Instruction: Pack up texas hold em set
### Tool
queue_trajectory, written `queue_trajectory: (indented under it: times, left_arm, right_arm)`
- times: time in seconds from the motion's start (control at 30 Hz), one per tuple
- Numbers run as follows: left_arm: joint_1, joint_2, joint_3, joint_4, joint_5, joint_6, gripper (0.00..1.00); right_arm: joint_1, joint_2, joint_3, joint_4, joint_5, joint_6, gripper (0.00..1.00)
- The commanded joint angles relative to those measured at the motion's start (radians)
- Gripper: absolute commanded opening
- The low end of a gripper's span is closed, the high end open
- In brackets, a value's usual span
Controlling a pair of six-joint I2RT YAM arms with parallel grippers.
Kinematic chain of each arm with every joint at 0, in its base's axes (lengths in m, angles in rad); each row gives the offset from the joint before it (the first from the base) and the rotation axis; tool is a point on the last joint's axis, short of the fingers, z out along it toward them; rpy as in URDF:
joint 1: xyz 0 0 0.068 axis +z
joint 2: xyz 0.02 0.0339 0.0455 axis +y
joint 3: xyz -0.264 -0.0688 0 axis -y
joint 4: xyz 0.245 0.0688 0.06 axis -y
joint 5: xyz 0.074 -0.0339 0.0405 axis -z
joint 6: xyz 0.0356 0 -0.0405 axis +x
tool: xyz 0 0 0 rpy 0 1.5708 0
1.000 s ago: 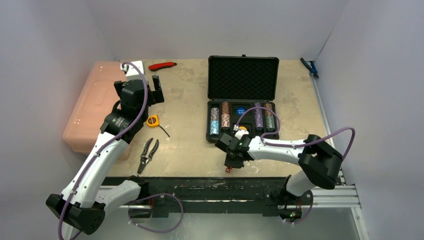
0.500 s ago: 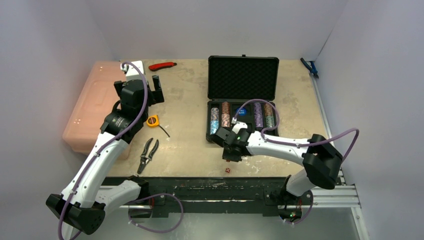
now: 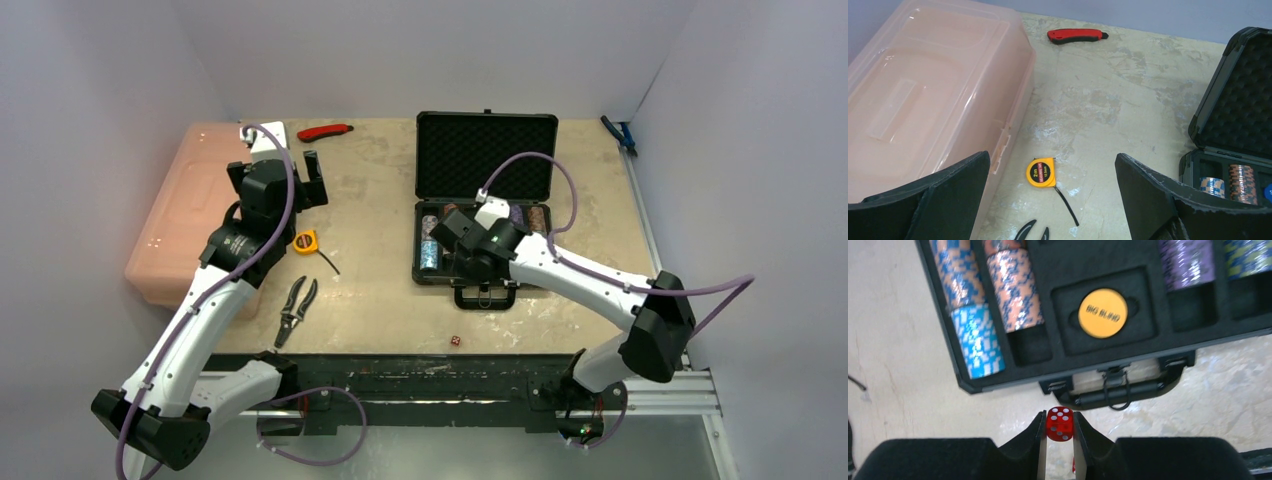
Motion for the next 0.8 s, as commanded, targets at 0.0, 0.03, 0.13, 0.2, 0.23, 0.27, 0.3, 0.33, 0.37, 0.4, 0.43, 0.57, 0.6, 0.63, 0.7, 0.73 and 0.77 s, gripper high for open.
queue_trajectory:
  times: [0.0, 0.03, 0.13, 0.2, 0.23, 0.27, 0.3, 0.33, 0.37, 0.4, 0.43, 0.57, 0.6, 0.63, 0.7, 0.73, 0.77]
  left_arm:
    - [0.005, -0.025, 0.039, 0.017, -0.012, 0.023, 0.96]
    - [0.006, -0.026, 0.038, 0.017, -0.012, 0.023, 0.96]
    - [0.005, -0.026, 0.036, 0.018, -0.01, 0.023, 0.96]
    - [0.005, -0.025, 0.038, 0.018, -0.01, 0.022, 0.96]
    - [0.005, -0.026, 0.038, 0.018, -0.01, 0.023, 0.96]
    - [0.005, -0.027, 0.036, 0.018, -0.01, 0.023, 0.96]
    - [0.005, -0.026, 0.036, 0.018, -0.01, 0.023, 0.96]
    - [0.005, -0.025, 0.036, 0.018, -0.01, 0.023, 0.96]
    - [0.005, -0.024, 0.037, 0.018, -0.009, 0.023, 0.96]
    - [0.005, -0.024, 0.037, 0.018, -0.009, 0.022, 0.96]
    - [0.005, -0.022, 0.038, 0.018, -0.009, 0.023, 0.96]
    - [0.005, -0.022, 0.038, 0.018, -0.009, 0.025, 0.96]
    - [0.005, -0.023, 0.038, 0.018, -0.009, 0.025, 0.96]
    - [0.005, -0.024, 0.038, 0.018, -0.008, 0.024, 0.96]
    - [0.005, -0.022, 0.04, 0.018, -0.009, 0.026, 0.96]
    - [0.005, -0.021, 0.039, 0.018, -0.009, 0.025, 0.96]
    - [0.005, -0.023, 0.04, 0.019, -0.009, 0.025, 0.96]
  right_arm:
    - [-0.078, -0.07, 0.047, -0.044, 0.076, -0.082, 0.0]
    - [-0.1, -0.08, 0.047, -0.041, 0.083, -0.094, 0.0]
    - [-0.15, -0.113, 0.031, -0.025, 0.083, -0.126, 0.0]
    - [-0.184, -0.13, 0.011, -0.003, 0.066, -0.152, 0.0]
    - [-0.2, -0.139, 0.001, 0.011, 0.057, -0.166, 0.0]
    - [-0.214, -0.147, -0.009, 0.026, 0.045, -0.18, 0.0]
    - [-0.226, -0.153, -0.016, 0.041, 0.033, -0.2, 0.0]
    - [-0.235, -0.157, -0.023, 0.054, 0.024, -0.215, 0.0]
    - [-0.24, -0.16, -0.028, 0.068, 0.018, -0.231, 0.0]
    - [-0.245, -0.161, -0.031, 0.08, 0.012, -0.245, 0.0]
    - [-0.248, -0.162, -0.034, 0.091, 0.007, -0.258, 0.0]
    - [-0.257, -0.151, -0.04, 0.146, -0.03, -0.312, 0.0]
    - [-0.259, -0.142, -0.039, 0.158, -0.041, -0.325, 0.0]
    - [-0.259, -0.135, -0.036, 0.166, -0.05, -0.336, 0.0]
    - [-0.259, -0.117, -0.031, 0.186, -0.074, -0.358, 0.0]
    - [-0.259, -0.109, -0.028, 0.193, -0.083, -0.365, 0.0]
    - [-0.26, -0.099, -0.024, 0.198, -0.092, -0.369, 0.0]
